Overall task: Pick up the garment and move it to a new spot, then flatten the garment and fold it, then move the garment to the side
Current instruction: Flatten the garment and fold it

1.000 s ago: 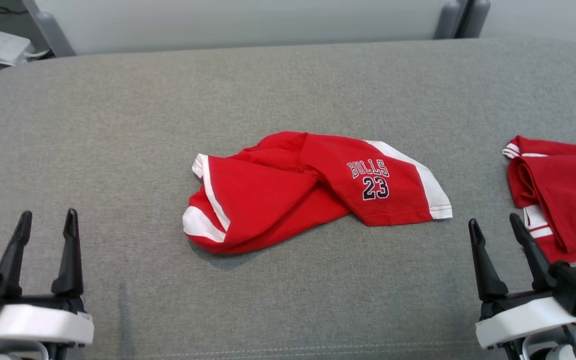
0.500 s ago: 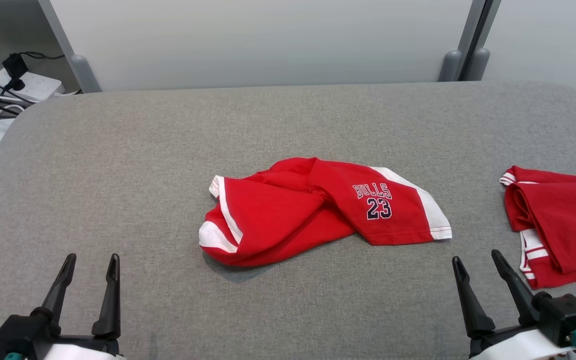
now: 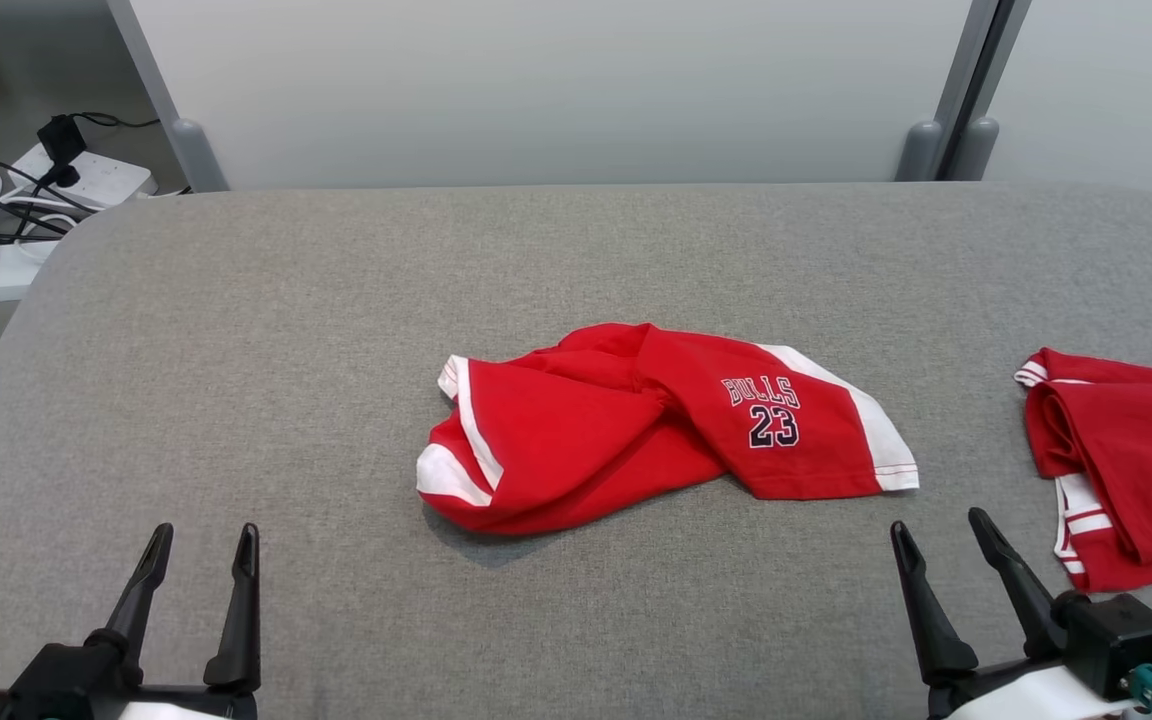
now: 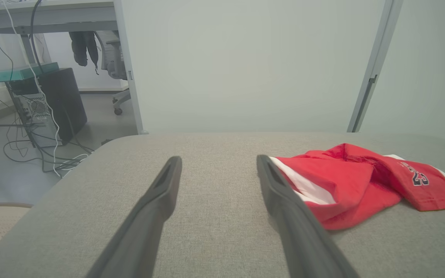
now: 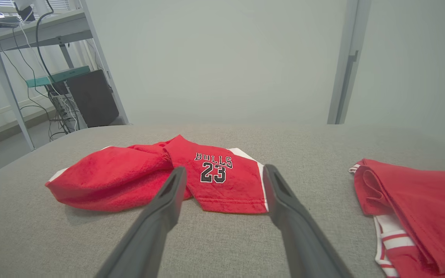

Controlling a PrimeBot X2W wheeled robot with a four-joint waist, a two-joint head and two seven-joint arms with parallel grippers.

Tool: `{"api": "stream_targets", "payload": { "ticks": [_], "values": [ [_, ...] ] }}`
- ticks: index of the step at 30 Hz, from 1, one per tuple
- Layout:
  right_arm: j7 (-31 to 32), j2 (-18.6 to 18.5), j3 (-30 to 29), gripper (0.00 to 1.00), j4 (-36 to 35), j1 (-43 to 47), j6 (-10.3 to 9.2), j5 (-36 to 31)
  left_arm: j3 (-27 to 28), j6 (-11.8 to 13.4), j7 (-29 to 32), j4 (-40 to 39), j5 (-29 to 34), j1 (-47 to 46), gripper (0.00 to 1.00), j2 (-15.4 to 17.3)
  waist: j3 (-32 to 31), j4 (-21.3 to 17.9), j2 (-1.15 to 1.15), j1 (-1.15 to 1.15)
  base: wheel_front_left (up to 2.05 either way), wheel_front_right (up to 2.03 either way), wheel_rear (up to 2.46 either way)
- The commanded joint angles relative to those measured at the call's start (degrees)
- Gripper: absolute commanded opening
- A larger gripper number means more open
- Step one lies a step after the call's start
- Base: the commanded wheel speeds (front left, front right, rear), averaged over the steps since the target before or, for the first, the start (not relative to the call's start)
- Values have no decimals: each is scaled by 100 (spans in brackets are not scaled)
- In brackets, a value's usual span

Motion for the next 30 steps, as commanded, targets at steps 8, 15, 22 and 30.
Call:
{"api": "stream_targets", "payload": {
  "ticks": [8, 15, 22, 30],
  "values": [
    [560, -892, 990, 100, 648, -1974, 0, 343, -74, -119, -37, -84, 190, -742, 100, 49, 398, 616, 0, 0, 0, 0, 0],
    [1401, -1445, 2538, 100, 2039, -4020, 0, 1298, -198, -144, -52, 128, 201, -1269, 100, -361, 732, 1518, 0, 0, 0, 0, 0],
    [2078, -1824, 3739, 100, 2995, -5201, 0, 2478, -338, -473, -57, 368, 340, -1612, 100, -883, 931, 2364, 0, 0, 0, 0, 0],
    [2522, -2157, 4871, 100, 3616, -6031, 0, 3541, -242, -963, -58, 642, 574, -1851, 100, -1456, 1323, 2999, 0, 0, 0, 0, 0]
  ]
}}
